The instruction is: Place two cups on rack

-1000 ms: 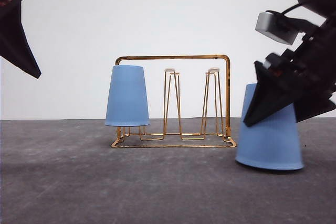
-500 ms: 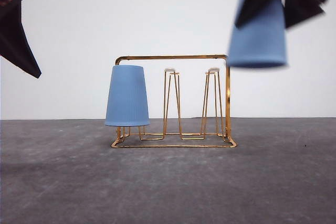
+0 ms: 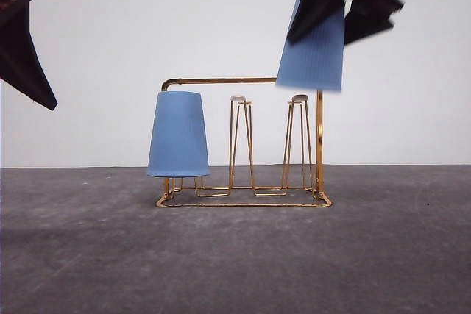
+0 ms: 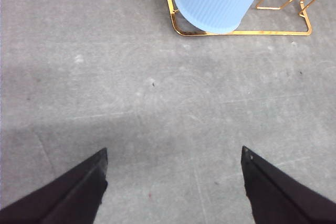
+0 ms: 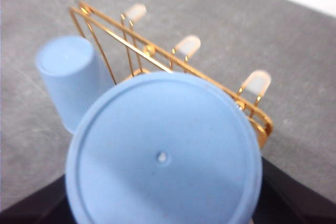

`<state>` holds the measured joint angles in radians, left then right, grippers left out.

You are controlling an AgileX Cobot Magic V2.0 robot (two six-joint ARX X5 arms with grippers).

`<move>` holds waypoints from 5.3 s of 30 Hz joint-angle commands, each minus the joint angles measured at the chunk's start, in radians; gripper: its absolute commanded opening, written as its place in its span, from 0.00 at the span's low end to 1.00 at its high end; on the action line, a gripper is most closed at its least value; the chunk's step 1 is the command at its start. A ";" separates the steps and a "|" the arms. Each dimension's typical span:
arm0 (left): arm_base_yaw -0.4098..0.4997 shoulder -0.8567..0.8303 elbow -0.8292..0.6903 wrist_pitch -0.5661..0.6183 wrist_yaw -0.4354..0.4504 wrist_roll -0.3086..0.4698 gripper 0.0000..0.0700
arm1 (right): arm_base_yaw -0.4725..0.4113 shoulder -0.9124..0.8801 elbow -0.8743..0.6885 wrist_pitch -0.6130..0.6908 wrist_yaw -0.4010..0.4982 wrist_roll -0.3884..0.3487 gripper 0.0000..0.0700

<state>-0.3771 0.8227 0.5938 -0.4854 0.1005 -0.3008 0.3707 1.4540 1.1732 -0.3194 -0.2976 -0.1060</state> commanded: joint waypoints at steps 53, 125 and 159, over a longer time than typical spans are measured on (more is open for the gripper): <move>-0.004 0.006 0.006 -0.041 0.004 -0.003 0.66 | 0.024 -0.647 -0.684 0.142 0.034 0.301 0.76; 0.357 -0.819 -0.581 0.364 -0.079 0.243 0.00 | 0.022 -0.652 -0.715 0.162 0.063 0.323 0.04; 0.357 -0.819 -0.581 0.367 -0.078 0.243 0.00 | -0.385 -1.451 -1.162 0.145 0.289 0.199 0.04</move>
<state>-0.0181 0.0040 0.0269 -0.1300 0.0238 -0.0490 -0.0143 0.0004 0.0151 -0.1716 -0.0073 0.0856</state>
